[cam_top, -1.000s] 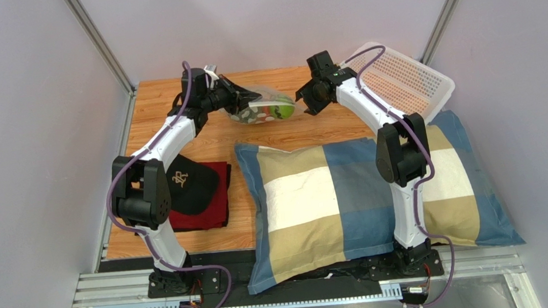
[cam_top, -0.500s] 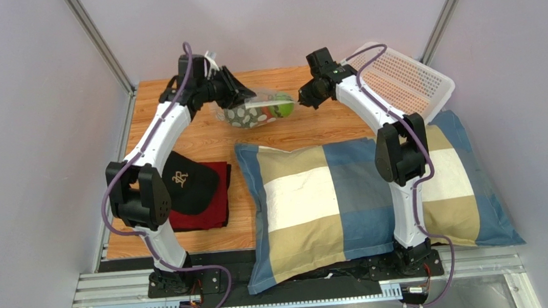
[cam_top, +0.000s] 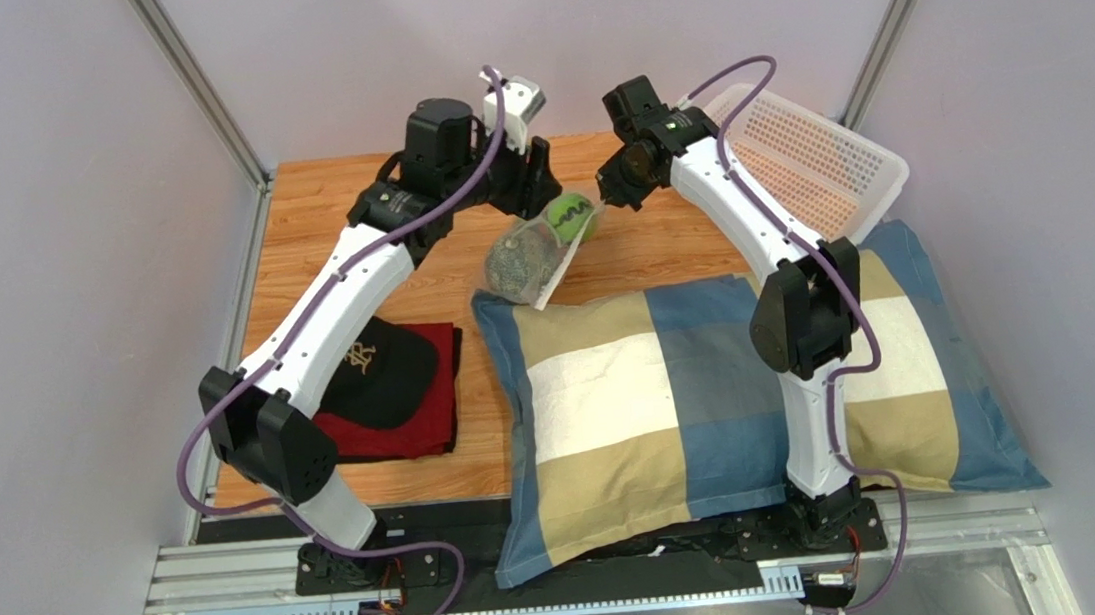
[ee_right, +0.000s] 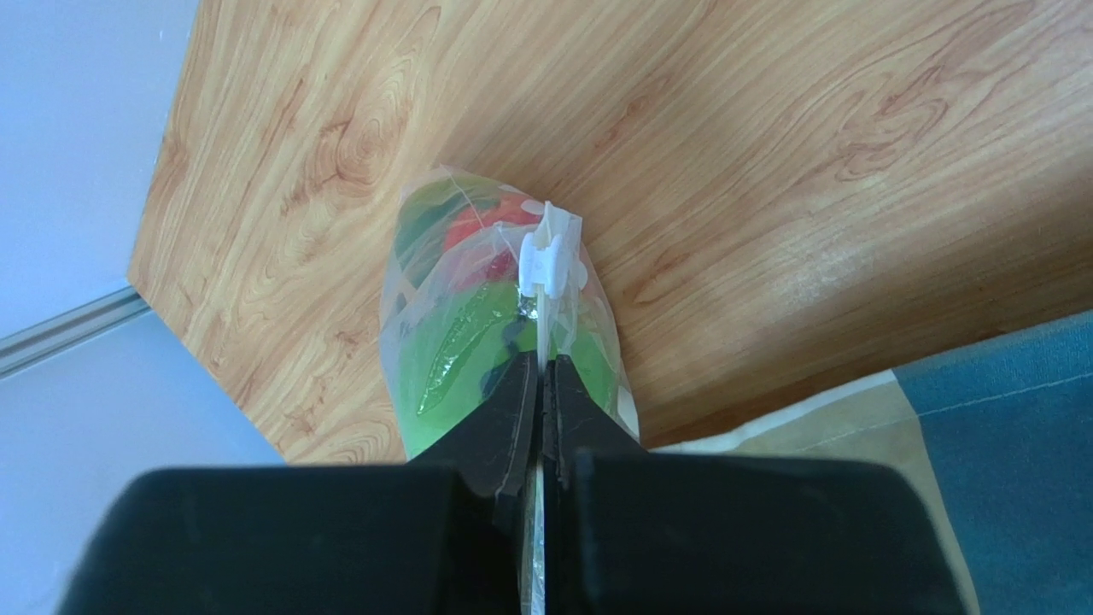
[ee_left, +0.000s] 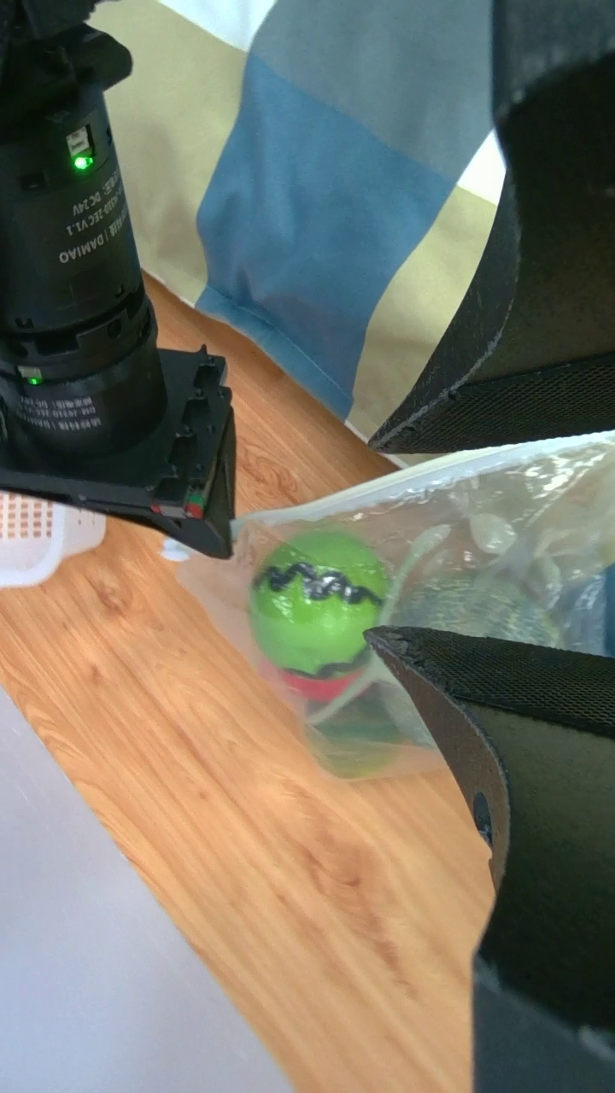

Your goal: Open the zip-top bag and remove the fake food

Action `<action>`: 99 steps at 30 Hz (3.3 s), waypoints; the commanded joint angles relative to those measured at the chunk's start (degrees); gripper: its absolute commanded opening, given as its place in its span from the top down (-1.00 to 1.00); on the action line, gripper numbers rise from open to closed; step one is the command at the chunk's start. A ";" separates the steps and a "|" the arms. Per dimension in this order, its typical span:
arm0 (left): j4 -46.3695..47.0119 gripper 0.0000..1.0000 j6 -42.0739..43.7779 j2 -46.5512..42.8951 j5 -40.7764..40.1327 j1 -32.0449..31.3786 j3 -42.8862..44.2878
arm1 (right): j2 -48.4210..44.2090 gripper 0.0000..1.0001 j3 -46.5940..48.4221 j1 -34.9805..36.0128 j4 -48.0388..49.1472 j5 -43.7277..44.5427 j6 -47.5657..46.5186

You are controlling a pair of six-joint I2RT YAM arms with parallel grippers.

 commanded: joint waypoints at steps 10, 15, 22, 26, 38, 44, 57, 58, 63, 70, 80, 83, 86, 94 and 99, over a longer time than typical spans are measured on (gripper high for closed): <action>12.38 -0.33 9.45 7.45 5.37 -1.56 -2.42 | -3.84 1.00 7.45 0.42 -4.58 -5.72 6.29; 14.31 -0.33 8.13 8.50 7.39 -2.17 -3.82 | -1.91 1.00 10.79 0.42 -5.55 -7.65 7.08; 6.76 0.51 8.31 14.74 0.72 -1.47 2.75 | -4.19 0.70 9.22 1.65 -3.00 -10.01 3.49; 4.30 1.00 6.99 17.03 4.83 1.08 4.52 | -9.02 -0.36 2.29 0.16 10.47 -11.34 -17.35; -10.03 1.00 17.27 19.23 37.69 6.52 11.47 | -20.47 -0.28 -32.18 -10.65 43.92 -54.46 -71.65; -14.17 1.00 18.42 22.57 43.95 7.76 16.04 | -12.11 -0.21 -26.48 -13.99 41.67 -71.54 -76.14; -11.81 0.52 14.20 21.87 35.97 7.76 18.42 | -11.84 1.00 -30.25 -10.74 50.17 -72.18 -70.28; -9.18 0.42 11.67 20.39 35.43 7.76 17.54 | -12.45 1.00 -30.34 -10.83 50.70 -72.51 -70.00; 4.48 0.18 2.24 21.06 41.57 7.23 14.62 | -13.16 1.00 -30.52 -9.95 52.99 -73.13 -66.39; -7.31 1.00 8.92 26.97 41.76 6.44 22.02 | -14.39 0.40 -30.07 -10.13 47.45 -72.17 -68.85; -3.44 1.00 9.89 22.39 40.79 6.62 16.74 | -14.92 0.78 -33.06 -10.30 47.71 -70.94 -68.95; -4.41 1.00 10.68 22.57 40.43 6.62 16.83 | -15.44 0.43 -34.20 -10.65 47.18 -70.41 -68.25; -3.36 1.00 10.42 22.05 40.35 6.62 15.70 | -16.75 0.08 -36.48 -10.65 48.06 -70.84 -67.89; -3.09 1.00 10.50 21.08 40.88 6.88 15.25 | -17.47 0.52 -41.23 -10.57 57.64 -71.02 -61.32; -2.39 0.90 7.71 20.72 42.98 6.88 16.13 | -16.76 1.00 -40.18 -9.86 59.31 -71.11 -60.60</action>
